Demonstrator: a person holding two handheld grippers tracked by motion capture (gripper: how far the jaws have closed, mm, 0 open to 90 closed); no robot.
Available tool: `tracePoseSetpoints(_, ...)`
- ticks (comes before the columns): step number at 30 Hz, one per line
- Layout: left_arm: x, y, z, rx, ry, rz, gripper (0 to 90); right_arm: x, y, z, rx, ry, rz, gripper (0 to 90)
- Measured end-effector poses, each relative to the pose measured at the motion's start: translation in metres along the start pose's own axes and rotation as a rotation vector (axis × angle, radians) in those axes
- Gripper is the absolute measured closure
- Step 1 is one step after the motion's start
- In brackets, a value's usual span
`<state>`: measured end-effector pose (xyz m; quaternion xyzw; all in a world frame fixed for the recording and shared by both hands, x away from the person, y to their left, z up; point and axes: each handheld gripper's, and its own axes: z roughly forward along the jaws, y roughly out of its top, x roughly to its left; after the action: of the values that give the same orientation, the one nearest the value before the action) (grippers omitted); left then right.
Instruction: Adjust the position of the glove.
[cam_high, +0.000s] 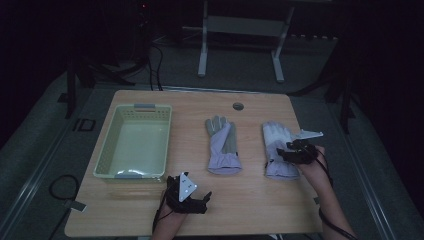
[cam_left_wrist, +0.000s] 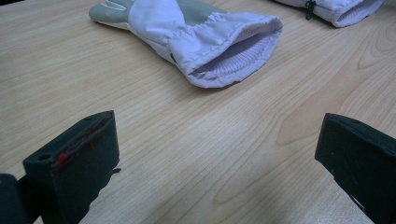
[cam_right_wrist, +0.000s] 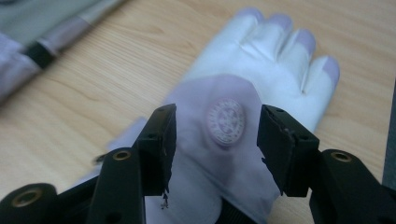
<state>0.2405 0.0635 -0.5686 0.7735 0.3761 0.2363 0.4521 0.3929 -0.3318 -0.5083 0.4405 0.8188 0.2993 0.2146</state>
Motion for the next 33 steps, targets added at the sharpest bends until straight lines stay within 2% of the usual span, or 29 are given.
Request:
tracePoseSetpoints(3, 0.000, 0.000, 0.000, 0.001, 0.000, 0.002, 0.0, -0.004, -0.003, 0.008, 0.013, -0.007, 0.020, 47.3)
tracePoseSetpoints(4, 0.000, 0.000, 0.000, 0.001, 0.001, 0.003, 0.0, -0.008, -0.008, 0.016, 0.040, 0.008, 0.061, 52.7)
tracePoseSetpoints(5, 0.000, 0.000, 0.000, 0.001, 0.001, 0.003, 0.0, -0.009, -0.010, 0.020, 0.054, 0.024, 0.078, 54.3)
tracePoseSetpoints(8, 0.000, 0.000, 0.000, 0.000, 0.000, 0.004, 0.0, -0.008, -0.017, 0.024, 0.027, 0.044, 0.098, 61.4)
tracePoseSetpoints(9, 0.000, 0.000, 0.000, 0.000, 0.000, 0.004, 0.0, -0.009, -0.018, 0.024, 0.025, 0.049, 0.115, 62.5)
tracePoseSetpoints(12, -0.001, 0.000, 0.000, 0.000, 0.000, 0.005, 0.0, -0.009, -0.019, 0.024, 0.023, 0.050, 0.126, 63.0)
tracePoseSetpoints(17, -0.001, 0.000, 0.000, 0.002, 0.000, 0.006, 0.0, -0.004, -0.016, 0.023, 0.047, 0.031, 0.154, 74.6)
tracePoseSetpoints(21, -0.001, 0.000, 0.000, 0.001, 0.001, 0.005, 0.0, -0.001, -0.014, 0.021, 0.053, 0.013, 0.161, 78.3)
tracePoseSetpoints(22, -0.001, 0.000, 0.000, 0.000, 0.001, 0.004, 0.0, -0.001, -0.013, 0.020, 0.049, 0.012, 0.182, 79.5)
tracePoseSetpoints(23, -0.001, 0.000, 0.000, 0.000, 0.001, 0.003, 0.0, -0.003, -0.013, 0.018, 0.043, 0.010, 0.197, 80.3)
tracePoseSetpoints(29, 0.000, 0.000, 0.000, 0.002, 0.002, 0.004, 0.0, -0.001, -0.005, 0.005, 0.046, -0.051, 0.193, 82.1)
tracePoseSetpoints(33, 0.000, 0.000, 0.000, 0.004, 0.002, 0.003, 0.0, -0.002, 0.004, -0.005, 0.026, -0.074, 0.213, 82.6)
